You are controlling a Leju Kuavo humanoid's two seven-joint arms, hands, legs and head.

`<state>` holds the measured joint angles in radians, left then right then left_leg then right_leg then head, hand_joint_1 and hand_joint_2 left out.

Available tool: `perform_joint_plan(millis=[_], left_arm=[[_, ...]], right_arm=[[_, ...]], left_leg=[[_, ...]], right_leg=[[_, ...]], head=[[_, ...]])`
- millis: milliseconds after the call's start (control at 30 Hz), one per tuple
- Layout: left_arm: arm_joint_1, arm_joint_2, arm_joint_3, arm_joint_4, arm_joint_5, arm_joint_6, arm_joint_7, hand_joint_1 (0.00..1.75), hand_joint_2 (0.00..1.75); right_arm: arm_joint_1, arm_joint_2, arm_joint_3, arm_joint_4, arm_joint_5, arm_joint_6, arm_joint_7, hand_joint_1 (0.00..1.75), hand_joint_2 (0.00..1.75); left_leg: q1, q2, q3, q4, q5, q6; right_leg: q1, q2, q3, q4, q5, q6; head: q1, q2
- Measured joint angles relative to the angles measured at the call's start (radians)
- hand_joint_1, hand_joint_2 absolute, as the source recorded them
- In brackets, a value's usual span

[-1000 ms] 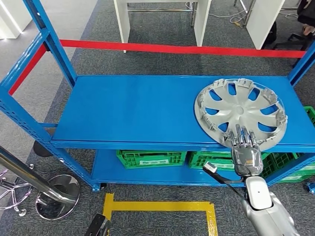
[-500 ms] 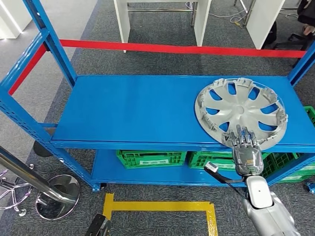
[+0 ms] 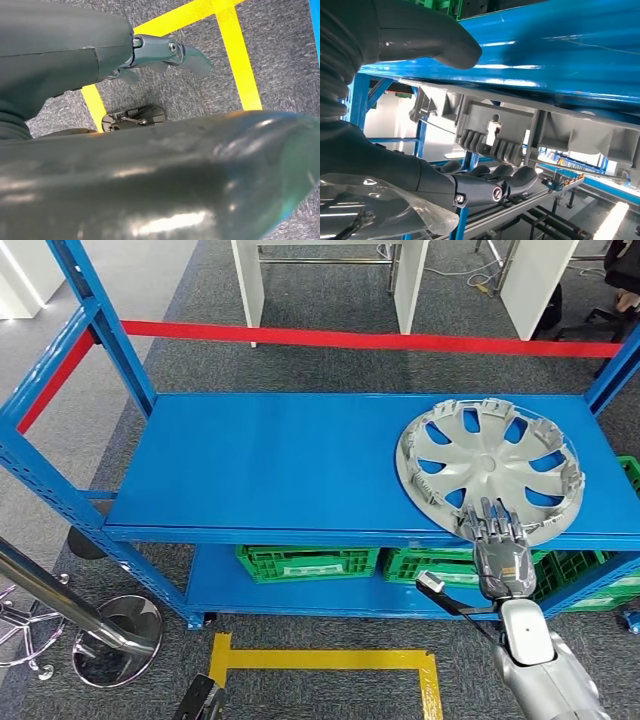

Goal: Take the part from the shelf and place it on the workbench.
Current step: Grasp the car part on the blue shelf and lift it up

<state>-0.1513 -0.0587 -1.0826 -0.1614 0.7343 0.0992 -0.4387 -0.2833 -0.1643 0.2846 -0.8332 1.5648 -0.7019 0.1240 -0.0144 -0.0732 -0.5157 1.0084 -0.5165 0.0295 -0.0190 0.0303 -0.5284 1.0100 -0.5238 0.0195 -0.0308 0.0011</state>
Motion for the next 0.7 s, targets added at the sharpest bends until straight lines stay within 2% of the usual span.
perform_joint_plan(millis=[700], left_arm=[[0.0, 0.0, 0.0, 0.0, 0.0, 0.0, 0.001, 0.0, 0.0]], right_arm=[[-0.007, 0.002, 0.0, 0.011, 0.0, 0.0, 0.0, 0.0, 1.75]], left_leg=[[0.0, 0.0, 0.0, 0.0, 0.0, 0.0]], right_leg=[[0.0, 0.0, 0.0, 0.0, 0.0, 0.0]], head=[[0.0, 0.0]])
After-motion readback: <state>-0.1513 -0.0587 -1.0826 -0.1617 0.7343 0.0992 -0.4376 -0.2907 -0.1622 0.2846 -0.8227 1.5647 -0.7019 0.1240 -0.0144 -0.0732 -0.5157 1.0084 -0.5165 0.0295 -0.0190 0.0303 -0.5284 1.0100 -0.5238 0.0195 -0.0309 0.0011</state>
